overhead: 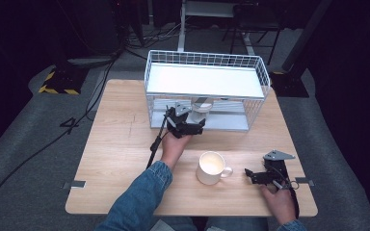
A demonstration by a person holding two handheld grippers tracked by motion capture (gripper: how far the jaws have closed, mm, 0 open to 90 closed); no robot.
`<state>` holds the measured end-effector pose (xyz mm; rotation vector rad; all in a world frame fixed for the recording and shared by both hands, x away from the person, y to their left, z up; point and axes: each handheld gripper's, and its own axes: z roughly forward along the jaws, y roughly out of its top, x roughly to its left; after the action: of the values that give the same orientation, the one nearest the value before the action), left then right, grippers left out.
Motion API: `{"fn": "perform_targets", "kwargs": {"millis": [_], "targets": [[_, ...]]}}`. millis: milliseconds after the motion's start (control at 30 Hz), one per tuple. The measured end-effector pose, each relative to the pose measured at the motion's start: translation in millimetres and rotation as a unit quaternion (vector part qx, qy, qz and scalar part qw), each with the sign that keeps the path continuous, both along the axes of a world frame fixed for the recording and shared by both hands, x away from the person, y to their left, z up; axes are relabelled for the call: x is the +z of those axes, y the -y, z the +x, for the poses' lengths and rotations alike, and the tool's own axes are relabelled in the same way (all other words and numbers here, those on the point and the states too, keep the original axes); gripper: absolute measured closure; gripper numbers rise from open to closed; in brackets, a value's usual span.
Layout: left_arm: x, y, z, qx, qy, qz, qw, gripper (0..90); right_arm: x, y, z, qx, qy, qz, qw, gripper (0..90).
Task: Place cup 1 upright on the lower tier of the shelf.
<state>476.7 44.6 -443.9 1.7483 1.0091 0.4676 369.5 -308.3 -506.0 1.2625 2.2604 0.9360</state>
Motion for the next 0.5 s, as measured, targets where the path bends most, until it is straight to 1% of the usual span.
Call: {"fn": "perform_targets", "kwargs": {"millis": [33, 67, 100, 133, 167, 200, 233, 267, 300, 333, 367, 433, 467, 500], "targets": [[2.1, -2.8, -3.2, -0.002, 0.0, 0.0, 1.0, 0.0, 0.0, -0.2, 0.1, 0.0, 0.0, 0.001, 1.0, 1.1], [2.1, -2.8, -3.2, -0.002, 0.0, 0.0, 1.0, 0.0, 0.0, -0.2, 0.1, 0.0, 0.0, 0.001, 1.0, 1.1], [6.4, -7.5, -9.3, -0.004, 0.003, -0.002, 1.0, 0.0, 0.0, -0.3, 0.2, 0.0, 0.0, 0.001, 1.0, 1.1], [6.4, -7.5, -9.3, -0.004, 0.003, -0.002, 1.0, 0.0, -0.1, -0.3, 0.2, 0.0, 0.0, 0.001, 1.0, 1.1], [11.0, -11.8, -15.6, -0.006, 0.005, -0.004, 1.0, 0.0, -0.1, -0.3, 0.2, 0.0, 0.001, 0.001, 1.0, 1.0], [13.4, -13.4, -18.8, -0.008, 0.006, -0.004, 0.9999, 0.0, -0.1, -0.3, 0.2, 0.0, 0.001, 0.001, 1.0, 1.1], [16.0, -15.2, -22.1, -0.01, 0.007, 0.002, 0.9999, 0.0, 0.0, -0.3, 0.2, 0.0, 0.0, 0.001, 1.0, 1.1], [16.0, -15.2, -22.1, -0.01, 0.007, 0.002, 0.9999, 0.0, -0.1, -0.3, 0.2, 0.0, 0.0, 0.001, 1.0, 1.1], [20.5, -19.0, -29.3, -0.015, 0.012, 0.007, 0.9998, 0.0, -0.1, -0.3, 0.2, 0.0, 0.0, 0.001, 1.0, 1.0], [20.5, -19.0, -29.3, -0.015, 0.012, 0.007, 0.9998, 0.0, -0.1, -0.3, 0.2, 0.0, 0.0, 0.001, 1.0, 1.0], [23.6, -22.6, -36.4, -0.016, 0.014, 0.006, 0.9998, 0.0, -0.1, -0.3, 0.2, 0.0, 0.001, 0.001, 1.0, 1.1], [26.1, -27.2, -43.3, -0.02, 0.012, 0.004, 0.9997, 0.0, 0.0, -0.3, 0.2, 0.0, 0.0, 0.001, 1.0, 1.1], [26.1, -27.2, -43.3, -0.02, 0.012, 0.004, 0.9997, 0.0, 0.0, -0.3, 0.2, 0.0, 0.0, 0.001, 1.0, 1.1], [27.1, -29.2, -46.6, -0.02, 0.012, 0.005, 0.9997, 0.0, -0.1, -0.3, 0.2, 0.0, 0.001, 0.001, 1.0, 1.1]]}}
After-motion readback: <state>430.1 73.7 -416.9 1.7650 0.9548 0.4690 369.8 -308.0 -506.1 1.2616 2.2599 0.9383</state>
